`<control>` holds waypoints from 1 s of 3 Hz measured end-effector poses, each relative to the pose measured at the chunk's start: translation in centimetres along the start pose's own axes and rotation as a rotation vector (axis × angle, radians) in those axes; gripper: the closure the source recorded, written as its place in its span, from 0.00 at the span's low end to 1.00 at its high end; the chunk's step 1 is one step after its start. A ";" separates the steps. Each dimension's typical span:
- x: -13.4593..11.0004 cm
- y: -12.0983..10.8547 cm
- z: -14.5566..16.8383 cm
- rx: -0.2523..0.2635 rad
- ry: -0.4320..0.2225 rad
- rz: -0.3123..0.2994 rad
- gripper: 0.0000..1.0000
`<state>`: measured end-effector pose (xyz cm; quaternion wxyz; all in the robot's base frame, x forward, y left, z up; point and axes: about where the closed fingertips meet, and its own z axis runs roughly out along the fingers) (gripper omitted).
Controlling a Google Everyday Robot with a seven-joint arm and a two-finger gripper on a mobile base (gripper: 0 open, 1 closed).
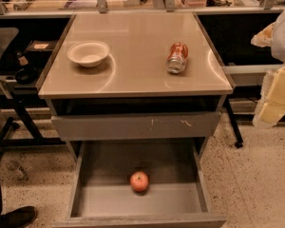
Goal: Pick apple from middle drawer and place on counter
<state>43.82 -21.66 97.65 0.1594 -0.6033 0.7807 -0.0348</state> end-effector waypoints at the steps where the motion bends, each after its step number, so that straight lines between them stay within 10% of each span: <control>1: 0.0 0.0 0.0 0.000 0.000 0.000 0.00; 3: -0.5 2.6 5.2 -0.049 -0.036 0.023 0.00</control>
Offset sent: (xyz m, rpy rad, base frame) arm -0.0038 0.0102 -0.0348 0.0266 0.0396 0.0015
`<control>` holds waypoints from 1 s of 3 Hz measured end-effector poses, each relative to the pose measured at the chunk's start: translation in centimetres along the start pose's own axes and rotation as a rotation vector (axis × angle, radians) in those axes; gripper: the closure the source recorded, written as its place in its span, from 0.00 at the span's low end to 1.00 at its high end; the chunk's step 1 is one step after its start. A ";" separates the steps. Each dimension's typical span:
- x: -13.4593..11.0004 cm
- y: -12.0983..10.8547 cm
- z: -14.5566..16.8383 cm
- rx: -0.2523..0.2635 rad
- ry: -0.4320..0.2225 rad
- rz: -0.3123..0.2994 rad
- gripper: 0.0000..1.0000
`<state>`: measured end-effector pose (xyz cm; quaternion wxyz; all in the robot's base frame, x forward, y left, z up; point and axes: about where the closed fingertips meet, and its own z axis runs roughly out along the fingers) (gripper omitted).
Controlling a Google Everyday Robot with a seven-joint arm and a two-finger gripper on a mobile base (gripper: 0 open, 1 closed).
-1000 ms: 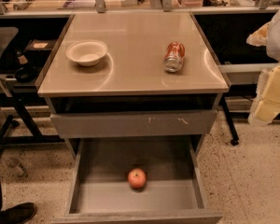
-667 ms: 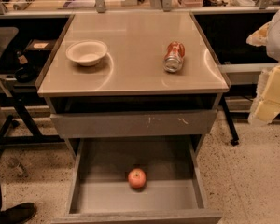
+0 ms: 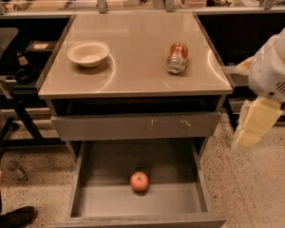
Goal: Pick apple from middle drawer and place on counter
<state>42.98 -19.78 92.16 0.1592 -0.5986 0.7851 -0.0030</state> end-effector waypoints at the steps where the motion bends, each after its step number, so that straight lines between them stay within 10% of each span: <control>1: -0.2 2.3 6.3 -0.048 -0.036 0.035 0.00; 3: 0.2 3.6 12.1 -0.078 -0.056 0.071 0.00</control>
Offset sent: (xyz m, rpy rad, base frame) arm -0.0019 0.0426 -0.1878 0.1347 0.1255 -0.0624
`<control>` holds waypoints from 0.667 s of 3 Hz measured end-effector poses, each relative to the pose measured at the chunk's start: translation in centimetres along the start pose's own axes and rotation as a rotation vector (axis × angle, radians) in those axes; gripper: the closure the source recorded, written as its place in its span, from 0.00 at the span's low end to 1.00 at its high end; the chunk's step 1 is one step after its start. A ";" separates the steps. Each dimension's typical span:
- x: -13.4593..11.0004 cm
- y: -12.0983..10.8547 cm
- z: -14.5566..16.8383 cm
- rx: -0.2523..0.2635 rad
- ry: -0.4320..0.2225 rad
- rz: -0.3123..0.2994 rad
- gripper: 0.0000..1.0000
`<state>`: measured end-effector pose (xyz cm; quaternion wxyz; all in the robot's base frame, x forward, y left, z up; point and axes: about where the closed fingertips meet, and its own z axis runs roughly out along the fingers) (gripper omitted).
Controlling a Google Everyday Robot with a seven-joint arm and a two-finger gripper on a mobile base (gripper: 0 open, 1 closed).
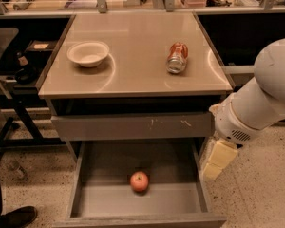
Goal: Pick apple from middle drawer and place on counter
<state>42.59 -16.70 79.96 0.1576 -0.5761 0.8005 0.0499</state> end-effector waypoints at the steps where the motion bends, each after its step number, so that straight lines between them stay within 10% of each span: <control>1: 0.6 0.7 2.0 -0.027 -0.007 0.035 0.00; 2: 2.0 3.1 9.0 -0.104 -0.046 0.155 0.00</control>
Offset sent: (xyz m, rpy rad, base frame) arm -0.0263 0.0348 -0.1947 0.2204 0.2120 -0.2346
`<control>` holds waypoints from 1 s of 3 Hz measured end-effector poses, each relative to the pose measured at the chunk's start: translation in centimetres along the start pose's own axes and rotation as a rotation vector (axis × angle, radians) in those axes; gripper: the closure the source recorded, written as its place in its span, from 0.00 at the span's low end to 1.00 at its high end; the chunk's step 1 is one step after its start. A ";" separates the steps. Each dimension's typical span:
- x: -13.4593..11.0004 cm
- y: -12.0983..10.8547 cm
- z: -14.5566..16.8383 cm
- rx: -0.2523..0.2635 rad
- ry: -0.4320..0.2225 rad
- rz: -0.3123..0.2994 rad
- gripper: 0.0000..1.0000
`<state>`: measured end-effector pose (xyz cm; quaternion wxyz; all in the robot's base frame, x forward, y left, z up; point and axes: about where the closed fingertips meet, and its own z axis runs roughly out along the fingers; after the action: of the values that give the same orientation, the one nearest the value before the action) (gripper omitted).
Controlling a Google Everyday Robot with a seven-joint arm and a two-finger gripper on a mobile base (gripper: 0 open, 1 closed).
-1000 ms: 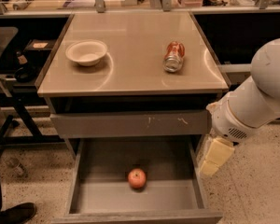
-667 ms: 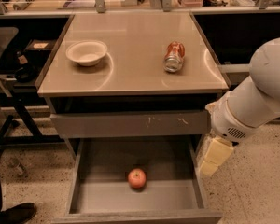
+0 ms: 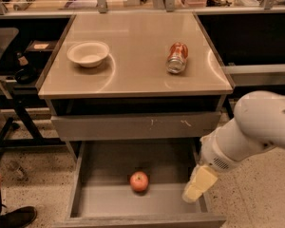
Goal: Pick apple from middle drawer and place on counter
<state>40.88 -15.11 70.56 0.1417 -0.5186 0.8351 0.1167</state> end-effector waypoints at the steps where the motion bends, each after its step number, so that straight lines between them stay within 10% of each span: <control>1: 1.0 0.3 6.7 -0.042 -0.069 0.095 0.00; 3: 1.9 1.2 9.1 -0.072 -0.052 0.119 0.00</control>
Offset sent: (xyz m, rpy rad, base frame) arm -0.0027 0.0120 -0.0518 0.0703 0.0392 -0.0595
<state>40.09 -13.06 61.48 0.1375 -0.4696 0.8557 0.1686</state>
